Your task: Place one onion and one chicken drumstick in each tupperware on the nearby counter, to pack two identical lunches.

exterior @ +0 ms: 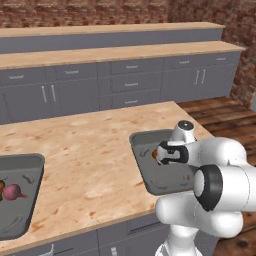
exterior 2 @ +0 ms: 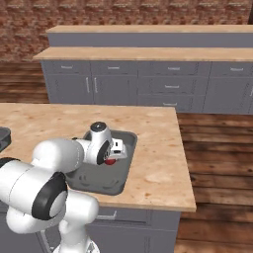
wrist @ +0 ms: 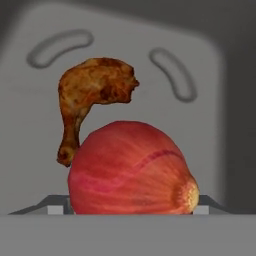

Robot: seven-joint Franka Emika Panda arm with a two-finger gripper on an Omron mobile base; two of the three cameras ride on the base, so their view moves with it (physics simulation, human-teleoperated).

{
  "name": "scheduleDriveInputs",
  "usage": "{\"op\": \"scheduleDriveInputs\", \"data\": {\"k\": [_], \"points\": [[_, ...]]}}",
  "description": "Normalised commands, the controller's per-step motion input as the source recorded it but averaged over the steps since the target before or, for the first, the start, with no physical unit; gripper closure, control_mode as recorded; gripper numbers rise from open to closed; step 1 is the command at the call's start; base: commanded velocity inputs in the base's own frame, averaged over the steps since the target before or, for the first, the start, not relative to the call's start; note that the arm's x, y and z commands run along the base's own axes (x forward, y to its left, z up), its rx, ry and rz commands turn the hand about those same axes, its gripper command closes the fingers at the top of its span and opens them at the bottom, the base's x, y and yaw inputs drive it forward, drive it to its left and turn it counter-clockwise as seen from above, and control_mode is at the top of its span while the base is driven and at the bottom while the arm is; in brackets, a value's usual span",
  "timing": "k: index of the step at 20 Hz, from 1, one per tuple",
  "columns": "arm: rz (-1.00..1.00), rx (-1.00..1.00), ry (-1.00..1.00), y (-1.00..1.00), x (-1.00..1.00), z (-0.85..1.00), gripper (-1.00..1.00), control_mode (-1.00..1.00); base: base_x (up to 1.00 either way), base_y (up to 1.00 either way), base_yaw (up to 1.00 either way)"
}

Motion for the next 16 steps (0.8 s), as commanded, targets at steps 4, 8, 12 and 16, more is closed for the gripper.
{"op": "scheduleDriveInputs", "data": {"k": [4,8,12,16], "points": [[0.0,0.0,0.0,-0.09,0.0,0.0,-1.0,-1.0,0.0,0.0,0.0],[0.0,0.0,0.0,-0.02,0.0,0.0,-1.0,-1.0,0.0,0.0,0.0],[0.0,0.0,-0.01,0.0,0.17,0.0,-1.0,-1.0,0.0,0.0,0.0],[0.0,0.0,0.0,0.0,-0.19,0.22,-1.0,-1.0,0.0,0.0,0.0]]}}
